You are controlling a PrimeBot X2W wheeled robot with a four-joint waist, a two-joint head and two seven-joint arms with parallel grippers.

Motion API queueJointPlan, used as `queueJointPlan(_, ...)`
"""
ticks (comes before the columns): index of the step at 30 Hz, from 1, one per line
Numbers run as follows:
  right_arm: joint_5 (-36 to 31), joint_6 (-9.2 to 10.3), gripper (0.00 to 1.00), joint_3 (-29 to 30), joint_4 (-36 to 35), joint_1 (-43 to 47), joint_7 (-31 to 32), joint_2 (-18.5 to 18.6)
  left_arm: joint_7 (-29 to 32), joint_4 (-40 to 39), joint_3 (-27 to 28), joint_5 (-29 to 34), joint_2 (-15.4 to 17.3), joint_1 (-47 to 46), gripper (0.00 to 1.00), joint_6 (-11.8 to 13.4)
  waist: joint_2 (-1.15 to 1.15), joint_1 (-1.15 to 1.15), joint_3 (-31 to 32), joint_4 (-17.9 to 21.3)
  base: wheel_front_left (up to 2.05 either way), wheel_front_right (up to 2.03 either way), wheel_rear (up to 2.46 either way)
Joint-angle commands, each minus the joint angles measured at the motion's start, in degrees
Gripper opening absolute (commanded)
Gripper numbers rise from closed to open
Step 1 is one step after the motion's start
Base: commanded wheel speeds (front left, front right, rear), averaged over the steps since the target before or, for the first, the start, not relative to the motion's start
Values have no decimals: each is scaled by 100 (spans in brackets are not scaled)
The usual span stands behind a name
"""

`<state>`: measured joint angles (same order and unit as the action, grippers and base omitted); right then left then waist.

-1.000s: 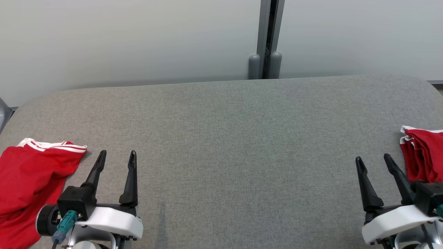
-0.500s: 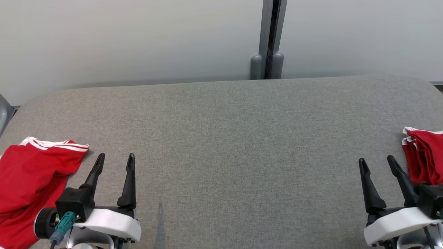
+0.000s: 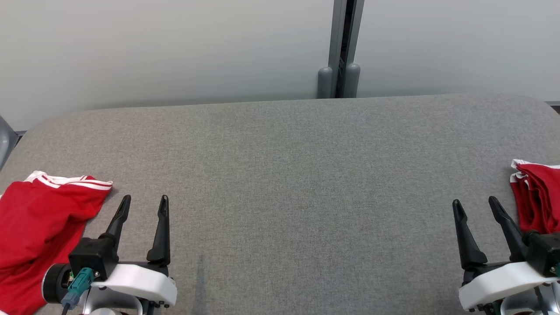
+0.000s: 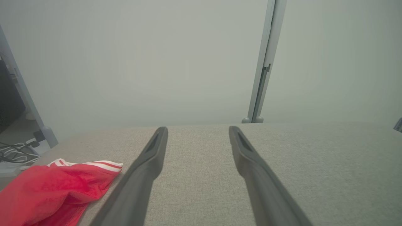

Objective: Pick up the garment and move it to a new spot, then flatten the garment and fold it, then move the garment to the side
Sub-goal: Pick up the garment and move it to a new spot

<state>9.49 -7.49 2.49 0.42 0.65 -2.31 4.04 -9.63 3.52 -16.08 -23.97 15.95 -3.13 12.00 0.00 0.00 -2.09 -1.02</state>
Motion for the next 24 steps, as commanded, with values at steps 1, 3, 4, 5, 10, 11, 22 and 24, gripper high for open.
queueJointPlan(1, -57, -1, 100, 2, -34, 17, -1, 6, -20, 4, -2, -20, 52, -53, 100, 36, 0, 0, 1, 0, 0, 0, 0)
queueJointPlan(3, -58, -1, 100, 12, -32, 18, 1, 4, -22, 8, -9, -27, 53, -63, 100, 37, 0, 0, 0, -3, 0, 0, 0)
queueJointPlan(4, -56, -1, 100, 16, -31, 18, 2, 2, -23, 9, -13, -31, 53, -72, 100, 30, 0, 0, -2, -7, 0, 0, 0)
queueJointPlan(5, -56, -1, 100, 21, -32, 18, 1, 2, -23, 11, -17, -28, 52, -81, 100, 33, 0, 0, -3, -11, 0, 0, 0)
queueJointPlan(10, -61, -1, 100, 51, -41, 36, 4, -6, -74, 18, 6, -60, 29, -128, 100, 58, 0, 0, 11, -109, 0, 0, 0)
queueJointPlan(11, -56, -1, 100, 49, -64, 32, 2, -4, -87, 18, 6, -69, 22, -143, 100, 59, 0, 0, 10, -157, 0, 0, 0)
queueJointPlan(22, -46, -1, 100, -202, -291, -116, 94, 139, -354, -8, 142, -117, -127, -404, 100, 89, 0, 0, -172, -1362, 0, 0, 0)
queueJointPlan(24, -28, -1, 100, -245, -299, -149, 107, 160, -395, 4, 178, -136, -149, -421, 100, 101, 0, 0, -196, -1645, 0, 0, 0)
